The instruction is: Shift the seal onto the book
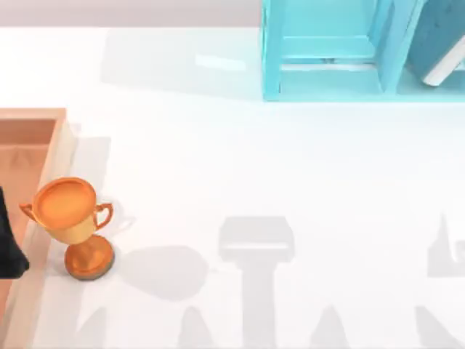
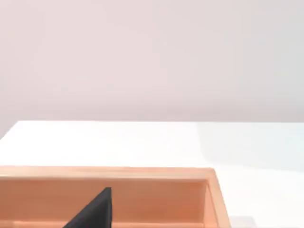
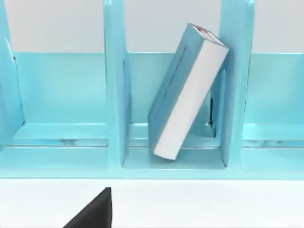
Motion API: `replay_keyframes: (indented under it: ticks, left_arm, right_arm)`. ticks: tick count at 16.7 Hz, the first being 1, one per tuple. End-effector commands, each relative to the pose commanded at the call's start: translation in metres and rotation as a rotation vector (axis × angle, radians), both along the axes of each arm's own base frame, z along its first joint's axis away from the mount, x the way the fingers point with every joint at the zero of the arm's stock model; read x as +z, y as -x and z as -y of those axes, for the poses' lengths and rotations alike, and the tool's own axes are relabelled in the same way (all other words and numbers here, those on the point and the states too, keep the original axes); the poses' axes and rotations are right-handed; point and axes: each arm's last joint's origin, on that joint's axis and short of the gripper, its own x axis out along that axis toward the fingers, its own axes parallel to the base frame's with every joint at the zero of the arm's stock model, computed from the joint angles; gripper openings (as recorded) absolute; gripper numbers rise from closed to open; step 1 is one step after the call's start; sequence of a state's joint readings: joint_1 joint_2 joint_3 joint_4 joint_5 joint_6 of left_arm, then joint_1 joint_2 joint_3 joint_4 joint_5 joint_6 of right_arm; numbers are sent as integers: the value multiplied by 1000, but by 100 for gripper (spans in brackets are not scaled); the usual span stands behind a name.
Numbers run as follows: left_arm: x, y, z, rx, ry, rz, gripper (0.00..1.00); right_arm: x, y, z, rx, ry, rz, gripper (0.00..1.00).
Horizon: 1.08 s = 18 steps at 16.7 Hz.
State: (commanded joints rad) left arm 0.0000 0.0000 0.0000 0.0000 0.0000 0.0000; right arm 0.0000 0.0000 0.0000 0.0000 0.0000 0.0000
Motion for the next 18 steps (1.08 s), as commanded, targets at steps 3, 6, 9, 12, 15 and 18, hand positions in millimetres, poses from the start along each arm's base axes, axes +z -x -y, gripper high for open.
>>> replay_keyframes:
  ticks: [3, 6, 9, 12, 15, 18]
  left_arm:
    - [0, 0, 0, 0, 0, 0, 100]
    - [0, 0, 0, 0, 0, 0, 100]
    - [0, 0, 0, 0, 0, 0, 100]
    - [0, 0, 0, 0, 0, 0, 100]
    - [0, 0, 0, 0, 0, 0, 100]
    - [0, 0, 0, 0, 0, 0, 100]
  right_arm:
    - [2, 0, 0, 0, -2, 2, 100]
    - [15, -4, 0, 0, -22, 23, 100]
    - [38, -18, 1, 0, -58, 47, 100]
    - [60, -47, 2, 2, -105, 52, 100]
    - [69, -92, 4, 3, -160, 36, 100]
    - [57, -147, 7, 4, -218, 5, 100]
